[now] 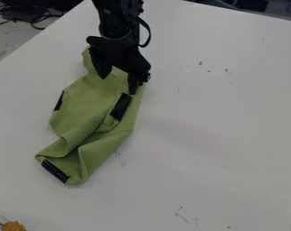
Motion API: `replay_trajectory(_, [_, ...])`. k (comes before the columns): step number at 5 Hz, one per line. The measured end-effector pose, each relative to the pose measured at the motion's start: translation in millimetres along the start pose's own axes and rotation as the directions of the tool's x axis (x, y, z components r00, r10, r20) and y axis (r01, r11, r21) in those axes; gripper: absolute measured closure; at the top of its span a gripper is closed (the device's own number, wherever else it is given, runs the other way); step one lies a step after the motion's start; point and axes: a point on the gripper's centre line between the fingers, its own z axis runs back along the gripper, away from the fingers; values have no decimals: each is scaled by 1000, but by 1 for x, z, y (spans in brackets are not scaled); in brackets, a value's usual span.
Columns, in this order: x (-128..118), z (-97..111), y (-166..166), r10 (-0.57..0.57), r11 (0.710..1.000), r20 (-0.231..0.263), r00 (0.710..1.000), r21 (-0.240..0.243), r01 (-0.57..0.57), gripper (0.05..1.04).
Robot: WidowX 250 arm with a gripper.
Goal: Unfold the cloth from top left to the bottom right
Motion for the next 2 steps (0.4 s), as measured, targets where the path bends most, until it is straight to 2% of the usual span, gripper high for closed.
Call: replay_trajectory(2, [-6, -13, -12, 13, 1000, -49, 999, -27, -15, 82])
